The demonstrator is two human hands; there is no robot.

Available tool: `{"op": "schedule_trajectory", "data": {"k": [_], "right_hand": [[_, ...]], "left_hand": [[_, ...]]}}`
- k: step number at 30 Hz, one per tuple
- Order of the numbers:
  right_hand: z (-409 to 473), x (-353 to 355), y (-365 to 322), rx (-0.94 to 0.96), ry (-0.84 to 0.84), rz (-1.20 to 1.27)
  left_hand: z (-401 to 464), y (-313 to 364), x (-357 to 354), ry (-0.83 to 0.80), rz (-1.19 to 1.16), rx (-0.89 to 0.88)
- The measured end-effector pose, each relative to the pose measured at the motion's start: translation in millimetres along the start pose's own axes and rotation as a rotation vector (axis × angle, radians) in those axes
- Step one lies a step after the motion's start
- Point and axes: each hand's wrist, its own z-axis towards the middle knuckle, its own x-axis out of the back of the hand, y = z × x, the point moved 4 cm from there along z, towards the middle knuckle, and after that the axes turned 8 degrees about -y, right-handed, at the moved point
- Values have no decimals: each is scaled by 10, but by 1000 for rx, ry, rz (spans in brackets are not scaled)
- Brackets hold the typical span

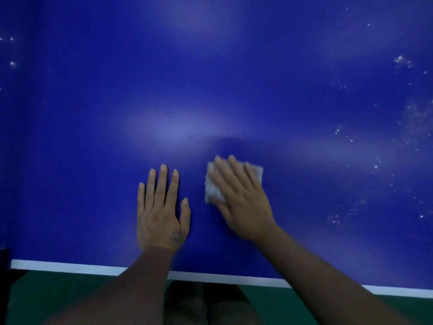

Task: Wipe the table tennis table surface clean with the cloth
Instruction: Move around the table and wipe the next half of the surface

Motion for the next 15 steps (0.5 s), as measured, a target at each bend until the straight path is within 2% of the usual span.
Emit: {"op": "schedule_trajectory", "data": {"k": [2,5,8,11,13,15], "right_hand": [[-168,-51,-100,94,-68,-21],[-5,18,106,199,-109,-67],[286,155,380,49,-27,-40],[292,159,302,-83,32,2],[112,57,74,-44,-1,33],[-139,-64,-169,82,-82,19]], "left_hand": [[3,0,-2,-5,-1,3],[-1,6,10,4,-8,1],[4,16,24,19,-17,3],[1,13,17,19,-15,6],[2,4,5,24,-17,3],[4,-2,0,27,-18,3]]}}
